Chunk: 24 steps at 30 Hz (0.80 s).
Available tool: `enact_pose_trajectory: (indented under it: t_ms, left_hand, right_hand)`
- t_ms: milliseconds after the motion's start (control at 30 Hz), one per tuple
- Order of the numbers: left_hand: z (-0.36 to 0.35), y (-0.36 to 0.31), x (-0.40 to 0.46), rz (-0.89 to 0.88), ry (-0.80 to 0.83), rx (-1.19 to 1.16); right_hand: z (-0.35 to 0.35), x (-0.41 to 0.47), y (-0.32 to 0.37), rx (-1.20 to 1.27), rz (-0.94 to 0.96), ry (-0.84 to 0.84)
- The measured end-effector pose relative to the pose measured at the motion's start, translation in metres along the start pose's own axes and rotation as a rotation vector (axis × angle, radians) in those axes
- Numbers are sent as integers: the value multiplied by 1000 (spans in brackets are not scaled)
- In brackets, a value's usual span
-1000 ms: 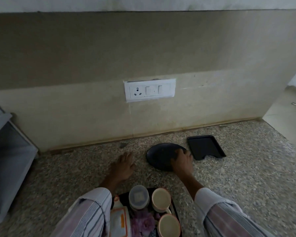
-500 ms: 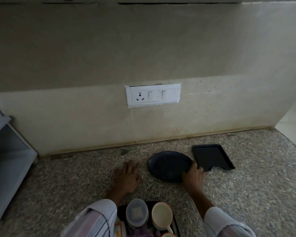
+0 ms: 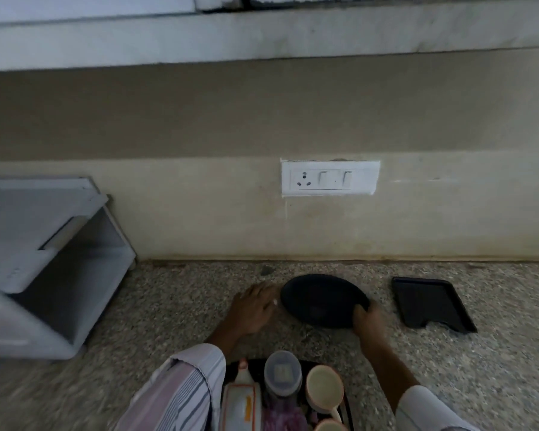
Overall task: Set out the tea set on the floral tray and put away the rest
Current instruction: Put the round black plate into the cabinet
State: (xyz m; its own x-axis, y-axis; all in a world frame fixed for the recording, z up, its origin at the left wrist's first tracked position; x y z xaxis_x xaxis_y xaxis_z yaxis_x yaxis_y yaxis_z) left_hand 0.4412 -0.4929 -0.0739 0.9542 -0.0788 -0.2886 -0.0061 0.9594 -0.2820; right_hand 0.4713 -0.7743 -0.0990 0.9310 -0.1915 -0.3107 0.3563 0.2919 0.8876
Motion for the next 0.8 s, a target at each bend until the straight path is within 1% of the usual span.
enact_pose_trajectory:
  t_ms: [233,300,400,500,633,733,800]
  left_hand:
    - [103,47,-86,42,-253,62]
    - [133,69,-111,95,-325,77]
    - [171,106,-141,136,-405,115]
    - [197,141,-170,163,-448,151]
    - [230,186,-196,144,-497,209]
    - [246,216,-210,246,-449,201]
    - [248,228,-215,266,-446,191]
  right_hand:
    - [-44,-33,63,107,234,149]
    - [-67,-47,84,139,237,208]
    - [-104,-66,109,167,255,241]
    - [-147,-87,124,125,263,255]
    - [-197,-121,143,115,235,291]
    - [-236,-142,149,126,206,297]
    - [-260,-153,154,146,223,284]
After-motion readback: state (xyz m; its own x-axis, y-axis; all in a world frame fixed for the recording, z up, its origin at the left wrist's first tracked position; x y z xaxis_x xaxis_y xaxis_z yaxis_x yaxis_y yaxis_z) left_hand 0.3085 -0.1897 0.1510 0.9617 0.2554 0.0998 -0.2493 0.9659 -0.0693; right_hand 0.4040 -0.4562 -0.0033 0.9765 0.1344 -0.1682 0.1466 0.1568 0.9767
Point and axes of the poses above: each hand's wrist, its own x-axis towards the middle knuckle, its own z-axis out of the back of the hand, y = z × x, the point moved 2 cm from there along x, towards the middle knuckle, and after that the axes turned 4 degrees about y, right-handed, at the moved point
